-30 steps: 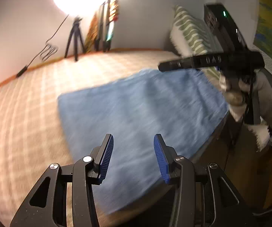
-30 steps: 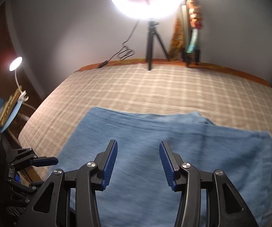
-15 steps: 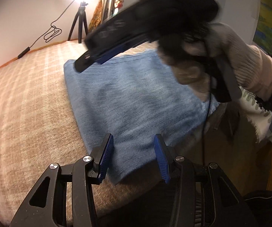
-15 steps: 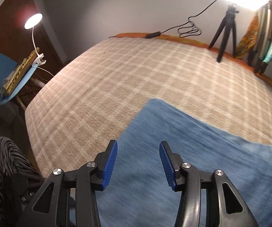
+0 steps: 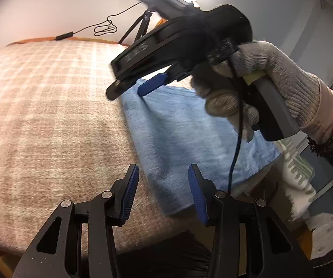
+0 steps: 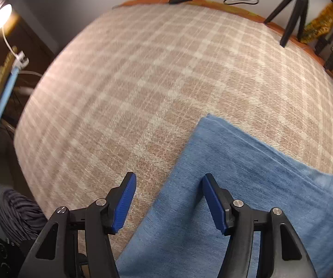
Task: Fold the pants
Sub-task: 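Move the right tool to the folded jeans edge and close on it, then grasp the jeans edge with the left tool while the right tool lifts it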
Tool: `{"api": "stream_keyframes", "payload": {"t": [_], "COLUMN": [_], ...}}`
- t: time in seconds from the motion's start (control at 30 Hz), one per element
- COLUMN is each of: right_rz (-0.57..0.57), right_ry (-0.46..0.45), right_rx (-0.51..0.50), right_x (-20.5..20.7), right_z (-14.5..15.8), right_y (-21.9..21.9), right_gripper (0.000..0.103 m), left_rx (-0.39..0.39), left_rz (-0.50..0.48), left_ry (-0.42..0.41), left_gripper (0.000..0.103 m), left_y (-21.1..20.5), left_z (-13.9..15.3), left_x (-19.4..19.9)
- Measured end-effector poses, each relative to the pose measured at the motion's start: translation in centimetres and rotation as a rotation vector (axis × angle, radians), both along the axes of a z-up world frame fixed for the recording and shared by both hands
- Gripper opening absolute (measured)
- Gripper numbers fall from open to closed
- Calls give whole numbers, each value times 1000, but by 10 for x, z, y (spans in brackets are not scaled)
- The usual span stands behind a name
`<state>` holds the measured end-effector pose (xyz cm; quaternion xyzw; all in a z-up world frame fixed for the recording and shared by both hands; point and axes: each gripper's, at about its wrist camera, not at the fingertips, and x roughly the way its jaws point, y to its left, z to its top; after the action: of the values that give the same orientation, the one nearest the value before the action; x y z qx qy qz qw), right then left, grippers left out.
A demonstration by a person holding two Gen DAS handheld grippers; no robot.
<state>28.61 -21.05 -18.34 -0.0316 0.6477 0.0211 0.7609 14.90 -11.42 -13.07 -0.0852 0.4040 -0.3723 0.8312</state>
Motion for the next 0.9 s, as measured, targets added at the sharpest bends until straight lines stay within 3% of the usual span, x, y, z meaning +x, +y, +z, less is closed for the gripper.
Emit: {"api": "stream_keyframes", "payload": {"t": [0.3, 0.43, 0.53, 0.67, 0.9], "right_rz": [13, 29, 42, 14, -63], "right_ry": [71, 65, 52, 16, -72], "right_rx": [-91, -142, -140, -65, 108], "right_x": [6, 7, 5, 0, -12], "right_z": [-18, -19, -20, -12, 17], "right_y": [14, 16, 11, -1, -35], "right_gripper": [61, 39, 28, 8, 4], "left_rx": [-1, 2, 0, 11, -14], "left_rz": [-1, 11, 21, 18, 24], "left_ry": [15, 25, 50, 67, 90], "left_gripper": [43, 43, 51, 52, 48], "left_y": [-13, -14, -16, -22, -25], "left_z": [1, 1, -3, -7, -10], "left_x": [9, 11, 15, 16, 21]}}
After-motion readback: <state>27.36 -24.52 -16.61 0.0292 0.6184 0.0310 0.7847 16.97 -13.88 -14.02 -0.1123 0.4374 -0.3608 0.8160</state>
